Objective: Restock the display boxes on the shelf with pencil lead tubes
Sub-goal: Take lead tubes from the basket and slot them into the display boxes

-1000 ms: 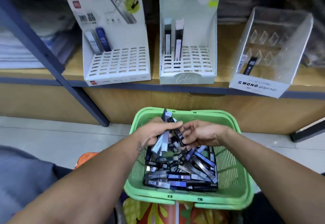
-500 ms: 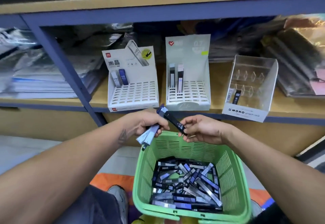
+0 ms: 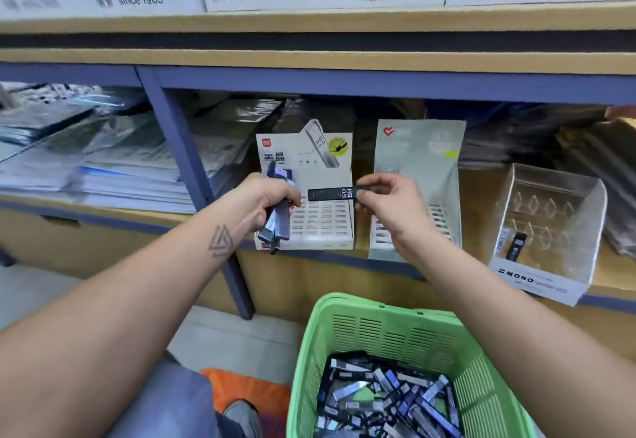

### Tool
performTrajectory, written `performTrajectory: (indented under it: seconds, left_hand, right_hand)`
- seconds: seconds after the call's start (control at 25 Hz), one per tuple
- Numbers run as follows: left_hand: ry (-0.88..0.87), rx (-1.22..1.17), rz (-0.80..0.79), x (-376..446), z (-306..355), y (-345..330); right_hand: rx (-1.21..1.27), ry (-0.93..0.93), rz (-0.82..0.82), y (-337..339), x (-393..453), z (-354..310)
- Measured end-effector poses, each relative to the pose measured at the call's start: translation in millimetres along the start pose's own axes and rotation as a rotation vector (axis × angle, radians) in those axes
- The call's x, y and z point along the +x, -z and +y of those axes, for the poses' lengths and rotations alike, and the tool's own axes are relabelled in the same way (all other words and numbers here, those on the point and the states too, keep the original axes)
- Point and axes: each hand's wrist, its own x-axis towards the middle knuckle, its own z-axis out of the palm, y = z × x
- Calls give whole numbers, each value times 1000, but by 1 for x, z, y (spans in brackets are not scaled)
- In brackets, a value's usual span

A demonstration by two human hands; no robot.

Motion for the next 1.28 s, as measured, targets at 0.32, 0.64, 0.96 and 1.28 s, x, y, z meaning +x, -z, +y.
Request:
performTrajectory:
  seconds: [0.32,0.64,0.96,1.28]
  left_hand:
    - [-136,316,263,38,-3,43]
    - [-186,568,333,56,-28,45]
    - [-152,615,289,55,-34,43]
    - [-148,623,279,53,-33,40]
  right_hand:
    - [-500,340,25,-68,50,7]
    - [-660,449,-21,-98,76,14]
    - [-788,454,-74,-101,86,13]
    - [-1034,623,-42,-110,88,8]
